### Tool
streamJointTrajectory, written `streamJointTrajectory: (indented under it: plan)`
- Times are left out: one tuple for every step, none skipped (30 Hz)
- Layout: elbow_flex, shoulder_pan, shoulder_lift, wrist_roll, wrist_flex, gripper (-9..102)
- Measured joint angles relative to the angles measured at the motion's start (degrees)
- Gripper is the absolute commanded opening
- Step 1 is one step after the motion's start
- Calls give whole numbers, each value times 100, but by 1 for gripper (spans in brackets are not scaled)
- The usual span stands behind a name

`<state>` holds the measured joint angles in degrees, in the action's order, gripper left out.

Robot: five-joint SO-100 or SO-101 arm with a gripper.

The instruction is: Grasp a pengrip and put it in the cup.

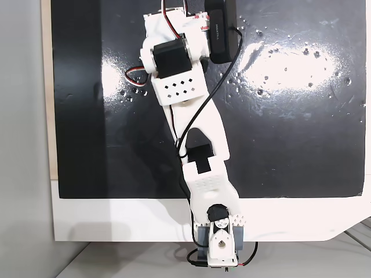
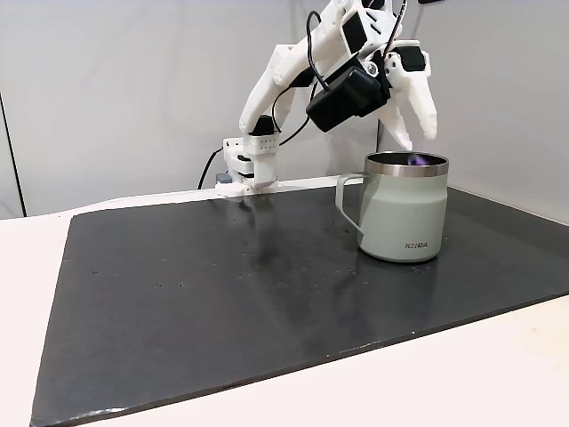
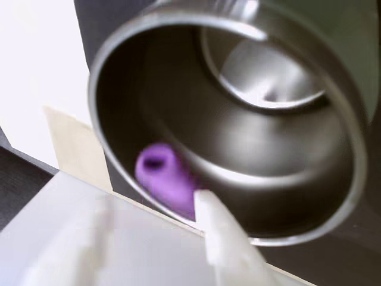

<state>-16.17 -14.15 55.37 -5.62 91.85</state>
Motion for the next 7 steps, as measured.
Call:
streamJointTrajectory:
  plan:
    - [0,18,0,-18,0,23]
    - [0,35,0,-18,0,23]
    - [0,35,0,-18,0,23]
    - [0,35,0,-18,0,23]
    - [0,18,0,-18,0,22]
    - [0,0,0,-18,0,22]
    - [0,-9,0,-18,0,22]
